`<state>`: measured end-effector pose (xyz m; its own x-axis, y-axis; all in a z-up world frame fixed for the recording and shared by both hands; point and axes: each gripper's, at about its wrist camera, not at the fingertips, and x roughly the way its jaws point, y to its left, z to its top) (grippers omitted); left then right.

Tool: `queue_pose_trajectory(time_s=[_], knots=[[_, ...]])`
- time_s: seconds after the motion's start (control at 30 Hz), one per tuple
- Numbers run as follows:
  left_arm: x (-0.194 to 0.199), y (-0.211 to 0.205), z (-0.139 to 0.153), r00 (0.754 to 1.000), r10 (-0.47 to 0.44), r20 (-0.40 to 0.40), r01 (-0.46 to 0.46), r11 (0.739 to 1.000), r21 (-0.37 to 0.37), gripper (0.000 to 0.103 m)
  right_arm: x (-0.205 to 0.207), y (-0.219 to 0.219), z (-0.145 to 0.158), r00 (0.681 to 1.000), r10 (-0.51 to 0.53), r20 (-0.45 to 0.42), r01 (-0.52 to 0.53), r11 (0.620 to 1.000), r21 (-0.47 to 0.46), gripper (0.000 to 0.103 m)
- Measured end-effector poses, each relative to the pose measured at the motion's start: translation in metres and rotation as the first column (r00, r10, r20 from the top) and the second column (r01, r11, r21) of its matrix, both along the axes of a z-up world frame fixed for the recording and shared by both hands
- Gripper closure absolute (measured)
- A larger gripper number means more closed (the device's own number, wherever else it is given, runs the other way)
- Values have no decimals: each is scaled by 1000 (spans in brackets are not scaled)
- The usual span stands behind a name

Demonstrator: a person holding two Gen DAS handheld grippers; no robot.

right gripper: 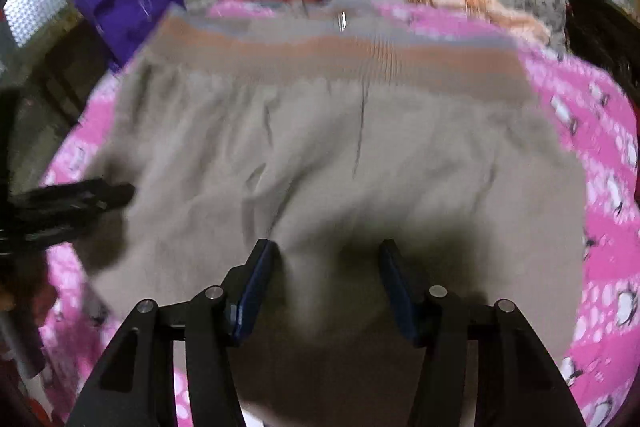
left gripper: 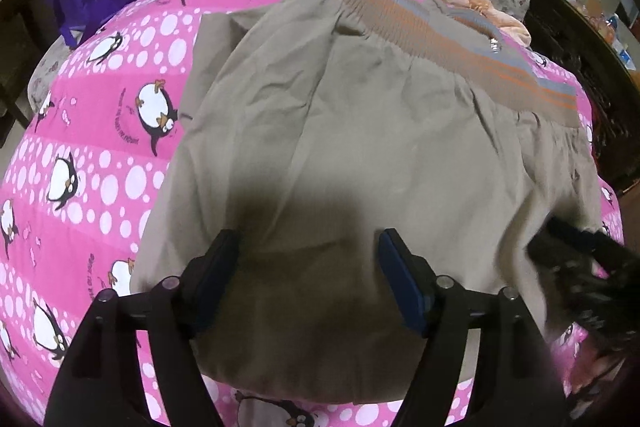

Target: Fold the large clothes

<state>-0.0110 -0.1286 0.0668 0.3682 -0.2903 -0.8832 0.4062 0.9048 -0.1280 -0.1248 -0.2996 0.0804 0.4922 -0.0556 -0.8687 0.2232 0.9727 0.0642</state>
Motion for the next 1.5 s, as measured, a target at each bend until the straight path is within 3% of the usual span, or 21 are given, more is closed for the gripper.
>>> queue_pose_trajectory(time_s=[0.17, 0.3, 0.37, 0.43, 0.53, 0.63, 0.83, 1.1, 1.17, 1.27, 1.37, 1.5], knots=[[-2, -6, -10, 1000, -22, 3, 21, 999, 43, 17, 1, 1, -23, 1000, -17, -20, 17, 1000, 5, 43], [-4, -8, -13, 1000, -22, 2, 22, 999, 42, 13, 6, -4, -26, 1000, 4, -17, -2, 996, 94, 15], [-4, -8, -16, 1000, -15, -11, 16, 999, 44, 8, 9, 0, -30, 999, 24, -29, -21, 996, 86, 11], [-5, -9, -20, 1000, -10, -16, 11, 998, 57, 0, 11, 8, -30, 998, 39, -39, -37, 998, 45, 11], [-6, -9, -22, 1000, -20, -22, 21, 998, 61, 0, 4, 11, -20, 1000, 15, -5, -15, 1000, 24, 18], [-3, -6, -23, 998, -27, -61, 29, 999, 43, 0, -10, 6, -3, 999, 0, 43, 1, 1000, -15, 18], [0, -3, -17, 985, -121, -120, 128, 990, 51, 0, -47, -45, 27, 988, -123, 93, 126, 992, -26, 16], [7, 21, 30, 995, -96, 26, 95, 994, 44, 0, -84, -131, 34, 948, -313, 56, 313, 950, 14, 16], [17, 26, 30, 997, -73, 41, 70, 996, 62, 0, -91, -138, 31, 942, -331, 62, 327, 943, 59, 16], [31, 36, 27, 998, -50, 33, 49, 999, 23, 0, -92, -140, 28, 940, -335, 59, 329, 939, 100, 16], [44, 43, 18, 1000, -18, 10, 18, 1000, -5, 0, -92, -137, 25, 942, -332, 58, 328, 942, 67, 16], [52, 44, 3, 1000, 19, 3, -19, 1000, 21, 0, -99, -154, 19, 933, -361, 0, 361, 932, 37, 16]])
